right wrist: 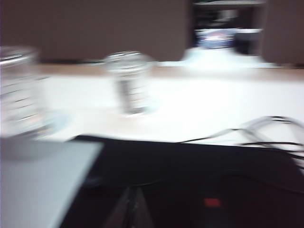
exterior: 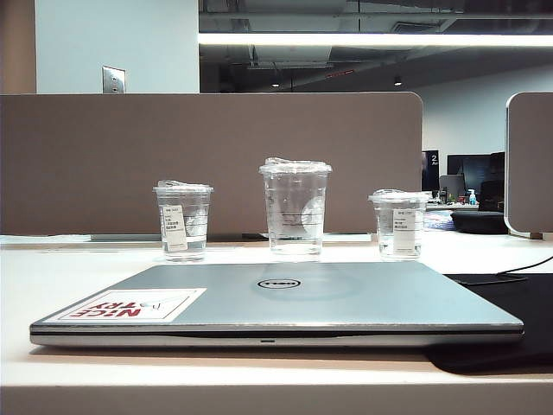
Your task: Pick up the coffee cup on the middle and place it on the left side of the laptop.
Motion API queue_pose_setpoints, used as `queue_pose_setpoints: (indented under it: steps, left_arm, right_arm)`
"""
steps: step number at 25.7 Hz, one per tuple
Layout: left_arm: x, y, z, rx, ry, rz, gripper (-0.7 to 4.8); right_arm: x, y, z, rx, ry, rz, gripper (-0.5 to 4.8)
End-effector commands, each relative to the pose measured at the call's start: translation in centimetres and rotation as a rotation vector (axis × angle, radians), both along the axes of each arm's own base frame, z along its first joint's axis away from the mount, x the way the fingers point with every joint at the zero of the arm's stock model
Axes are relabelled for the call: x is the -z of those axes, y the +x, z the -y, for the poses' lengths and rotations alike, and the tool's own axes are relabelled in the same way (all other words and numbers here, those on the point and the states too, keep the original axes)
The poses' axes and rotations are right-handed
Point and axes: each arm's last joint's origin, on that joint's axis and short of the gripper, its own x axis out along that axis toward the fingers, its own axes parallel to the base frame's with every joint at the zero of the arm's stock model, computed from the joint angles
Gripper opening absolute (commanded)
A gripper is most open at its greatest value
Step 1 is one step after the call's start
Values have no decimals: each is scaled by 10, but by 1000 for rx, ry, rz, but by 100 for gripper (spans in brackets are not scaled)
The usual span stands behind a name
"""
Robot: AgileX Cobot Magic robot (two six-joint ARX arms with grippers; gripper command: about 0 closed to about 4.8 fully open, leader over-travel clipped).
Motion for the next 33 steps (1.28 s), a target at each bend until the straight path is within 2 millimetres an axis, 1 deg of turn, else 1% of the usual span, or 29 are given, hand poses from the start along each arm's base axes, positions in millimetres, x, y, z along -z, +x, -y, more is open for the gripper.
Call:
queue_pose_setpoints:
  steps: [1,6,10,12,18,20,21,22,23,24,26,27,31,33]
  left_arm:
    - [-3,-1,4,139,-13,16,-5]
    - [-7,-3,9,341,-11,63,-5]
    - [-12,-2,12,399,-89,80,-6]
    - [-12,0,14,421,-95,72,-5]
    - [-10,21,28,490,-24,45,-5]
    - [-9,32,33,504,20,23,3]
    - [-10,46,40,522,76,-3,89]
    - [-11,54,43,529,92,-18,152]
    - [-12,63,46,535,100,-31,219]
    - [-13,76,50,541,98,-48,306]
    - [-13,102,58,554,93,-75,461]
    - [-10,125,65,588,93,-93,479]
    - [2,173,81,688,72,-129,479]
    - [9,193,88,741,56,-148,479]
  right_arm:
    - [5,1,-12,-113,-13,-51,-5]
    - [10,1,-19,-174,-31,-105,-5]
    - [10,0,-24,-229,-35,-110,-5]
    - [10,-2,-27,-255,-37,-109,-5]
    - [13,-3,-33,-314,-52,-141,-5]
    - [15,-2,-34,-316,-58,-156,-5]
    - [16,-2,-34,-315,-62,-167,-5]
    - [16,-2,-34,-315,-62,-167,-5]
    - [16,-2,-34,-315,-62,-167,-5]
    - [16,-2,-34,-316,-62,-167,-5]
    - [16,-2,-34,-316,-62,-167,-5]
    - [16,-2,-34,-315,-62,-167,-5]
    - [17,-1,-34,-315,-67,-180,-5]
    - [17,-1,-34,-315,-69,-185,-5]
